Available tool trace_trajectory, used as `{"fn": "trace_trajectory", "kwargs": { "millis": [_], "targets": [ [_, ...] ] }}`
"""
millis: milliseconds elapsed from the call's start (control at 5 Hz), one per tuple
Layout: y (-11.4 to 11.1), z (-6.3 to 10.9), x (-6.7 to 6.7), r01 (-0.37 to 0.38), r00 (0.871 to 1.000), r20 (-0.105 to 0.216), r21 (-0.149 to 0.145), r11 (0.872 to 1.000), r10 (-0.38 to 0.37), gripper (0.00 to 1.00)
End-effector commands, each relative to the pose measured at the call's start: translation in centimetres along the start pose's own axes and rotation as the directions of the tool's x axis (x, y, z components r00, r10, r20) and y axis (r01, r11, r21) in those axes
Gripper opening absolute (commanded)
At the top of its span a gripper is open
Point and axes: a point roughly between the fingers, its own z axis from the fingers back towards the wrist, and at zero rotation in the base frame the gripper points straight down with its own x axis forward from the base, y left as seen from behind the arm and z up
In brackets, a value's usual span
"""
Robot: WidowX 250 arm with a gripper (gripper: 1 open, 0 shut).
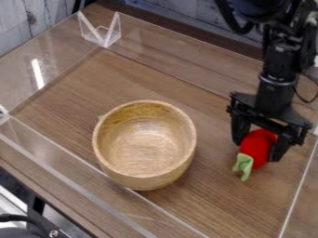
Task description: Move the red object to the left side of the table
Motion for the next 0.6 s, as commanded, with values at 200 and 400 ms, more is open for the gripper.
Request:
{"fn": "trace_trajectory", "kwargs": {
  "millis": [200, 400],
  "targets": [
    [-0.91, 2.45, 1.20, -0.135, 0.987, 0.081, -0.023, 0.991, 0.136, 1.00],
    [-0.35, 3.19, 0.88, -0.128, 0.988, 0.082, -0.023, 0.992, 0.129, 0.00]
  ]
}}
